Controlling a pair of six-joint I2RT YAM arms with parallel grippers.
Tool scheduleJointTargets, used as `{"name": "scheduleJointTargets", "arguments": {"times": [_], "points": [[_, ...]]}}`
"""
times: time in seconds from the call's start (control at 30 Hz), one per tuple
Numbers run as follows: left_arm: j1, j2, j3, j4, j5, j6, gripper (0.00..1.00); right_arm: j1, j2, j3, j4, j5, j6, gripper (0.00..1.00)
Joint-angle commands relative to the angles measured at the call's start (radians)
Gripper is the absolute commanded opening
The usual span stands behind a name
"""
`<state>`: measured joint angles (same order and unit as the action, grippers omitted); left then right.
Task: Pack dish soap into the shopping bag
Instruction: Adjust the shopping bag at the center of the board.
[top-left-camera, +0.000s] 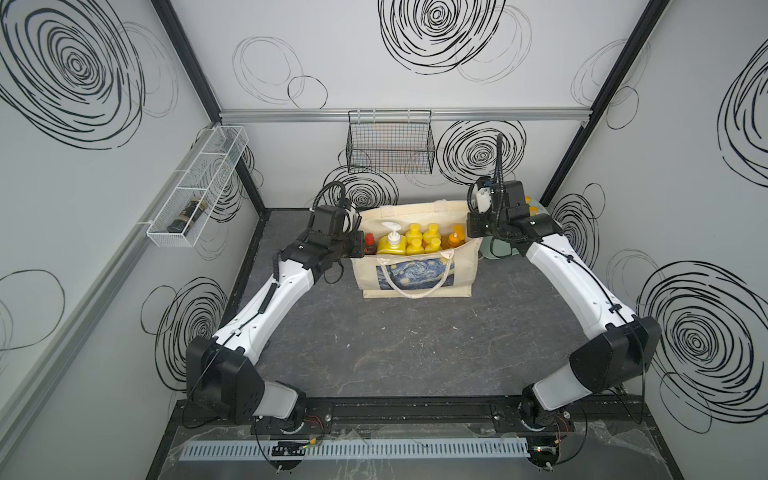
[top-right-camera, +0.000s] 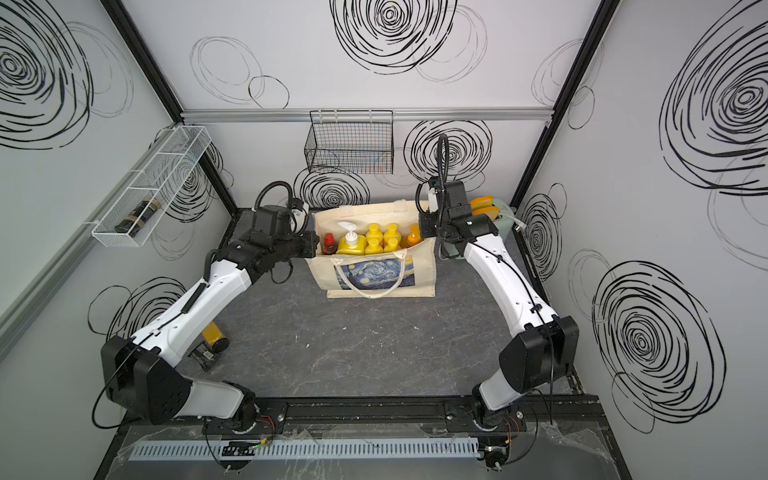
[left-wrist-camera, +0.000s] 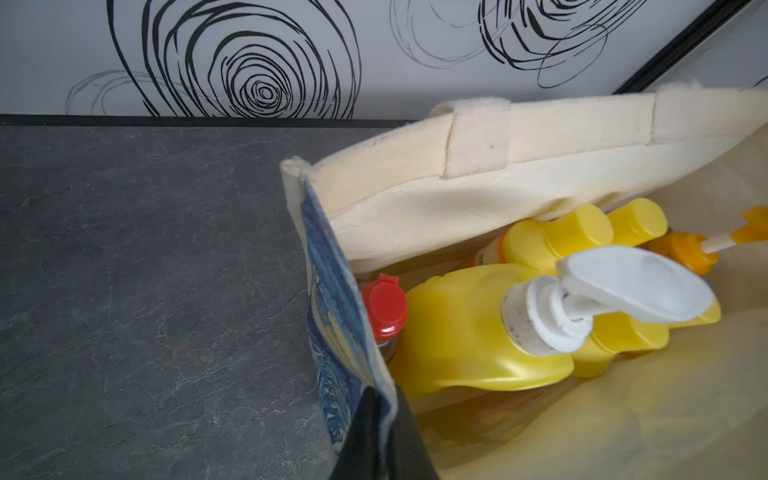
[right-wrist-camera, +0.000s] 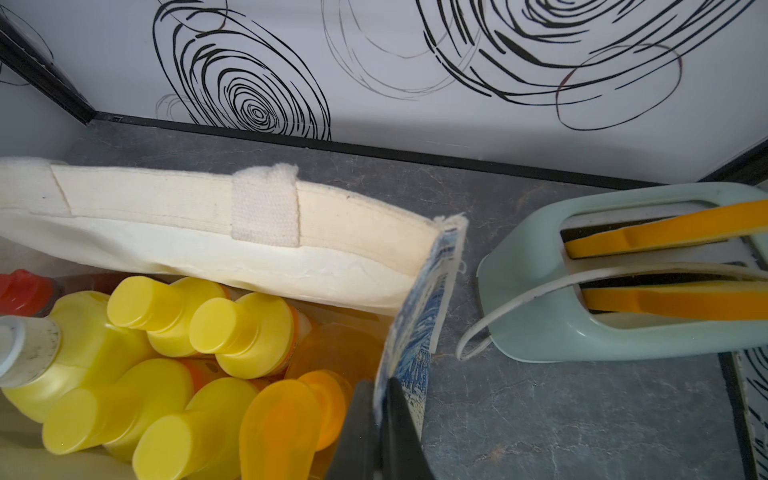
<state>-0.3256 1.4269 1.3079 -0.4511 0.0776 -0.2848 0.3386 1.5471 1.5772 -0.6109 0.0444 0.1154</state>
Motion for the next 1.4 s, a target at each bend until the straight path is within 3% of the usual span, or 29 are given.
{"name": "scheduleJointTargets", "arguments": {"times": [0.0, 0.1, 0.13, 0.7, 1.03, 1.3, 1.37], "points": [[0.005, 0.002, 0.063, 0.005, -0.028, 0.017, 0.06, 0.002, -0.036, -0.031, 0.007, -0.003, 0.002, 0.04], [-0.002, -0.005, 0.1, -0.006, -0.032, 0.019, 0.05, 0.003, -0.058, -0.054, 0.022, -0.01, 0.007, 0.02], [-0.005, -0.006, 0.114, -0.009, -0.032, 0.019, 0.0, 0.003, -0.065, -0.06, 0.026, -0.013, 0.009, 0.01], [-0.037, 0.017, 0.32, -0.058, -0.033, 0.027, 0.0, -0.014, -0.143, -0.115, 0.098, -0.093, 0.044, 0.0], [-0.045, 0.005, 0.346, -0.063, -0.038, 0.03, 0.0, -0.034, -0.182, -0.107, 0.119, -0.2, 0.074, 0.0], [-0.045, -0.009, 0.326, -0.061, -0.047, 0.034, 0.0, -0.038, -0.206, -0.082, 0.106, -0.191, 0.079, 0.0], [-0.044, -0.014, 0.31, -0.058, -0.05, 0.033, 0.1, -0.039, -0.209, -0.085, 0.104, -0.185, 0.077, 0.02]]}}
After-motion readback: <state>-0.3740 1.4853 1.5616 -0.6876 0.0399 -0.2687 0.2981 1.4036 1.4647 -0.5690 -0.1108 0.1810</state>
